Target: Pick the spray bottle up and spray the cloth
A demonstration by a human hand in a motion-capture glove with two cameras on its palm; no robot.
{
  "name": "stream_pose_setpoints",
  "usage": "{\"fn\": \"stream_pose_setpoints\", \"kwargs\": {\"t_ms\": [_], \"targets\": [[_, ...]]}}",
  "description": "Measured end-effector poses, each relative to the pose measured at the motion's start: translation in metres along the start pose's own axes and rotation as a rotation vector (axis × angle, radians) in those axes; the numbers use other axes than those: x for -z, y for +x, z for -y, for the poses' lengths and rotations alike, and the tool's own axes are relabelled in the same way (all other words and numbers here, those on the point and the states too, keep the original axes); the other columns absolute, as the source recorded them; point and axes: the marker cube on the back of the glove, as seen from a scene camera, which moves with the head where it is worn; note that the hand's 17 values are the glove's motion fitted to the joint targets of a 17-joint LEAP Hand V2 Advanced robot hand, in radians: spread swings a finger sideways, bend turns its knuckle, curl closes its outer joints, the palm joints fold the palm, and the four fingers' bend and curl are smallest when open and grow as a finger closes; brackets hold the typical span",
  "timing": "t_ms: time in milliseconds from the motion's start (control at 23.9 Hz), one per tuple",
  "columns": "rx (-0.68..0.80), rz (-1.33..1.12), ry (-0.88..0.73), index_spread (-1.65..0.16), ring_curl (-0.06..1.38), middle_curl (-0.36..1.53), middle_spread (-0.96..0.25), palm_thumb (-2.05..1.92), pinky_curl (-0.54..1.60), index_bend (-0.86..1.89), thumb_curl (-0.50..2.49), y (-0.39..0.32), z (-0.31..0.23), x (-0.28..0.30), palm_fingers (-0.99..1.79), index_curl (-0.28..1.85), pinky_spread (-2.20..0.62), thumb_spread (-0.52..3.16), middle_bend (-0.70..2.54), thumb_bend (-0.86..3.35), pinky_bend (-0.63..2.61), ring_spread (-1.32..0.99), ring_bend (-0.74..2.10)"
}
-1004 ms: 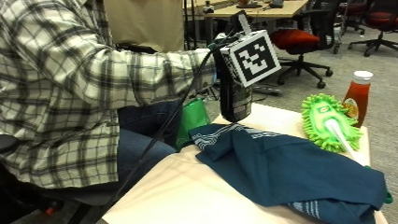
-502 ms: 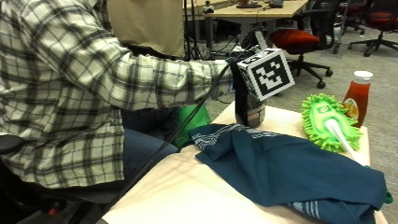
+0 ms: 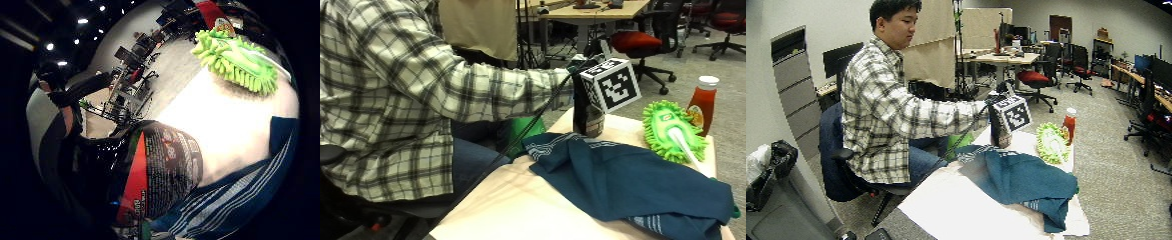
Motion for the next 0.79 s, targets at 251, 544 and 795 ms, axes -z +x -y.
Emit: {"fn": "stream_pose_setpoints", "kwargs": {"t_ms": [251,544,795], "targets": [[-0.004,0.010,-0.003,-0.19,0.50,0.54,-0.09,1.10,0.43,0.39,0.77,0.001,0.001,0.000,1.29,0.61,-0.14,-0.01,0.63,-0.03,0.40,-0.19,0.58],[-0.018,0.020,-0.024,-0.20,0.50,0.54,-0.09,1.10,0.43,0.38,0.77,0.001,-0.002,0.002,1.28,0.61,-0.14,0.01,0.63,-0.03,0.39,-0.20,0.56],[-0.045,0.048,-0.075,-0.20,0.49,0.52,-0.07,1.08,0.42,0.27,0.77,0.004,-0.012,0.005,1.05,0.59,-0.07,0.17,0.55,-0.03,0.36,-0.18,0.53]]}}
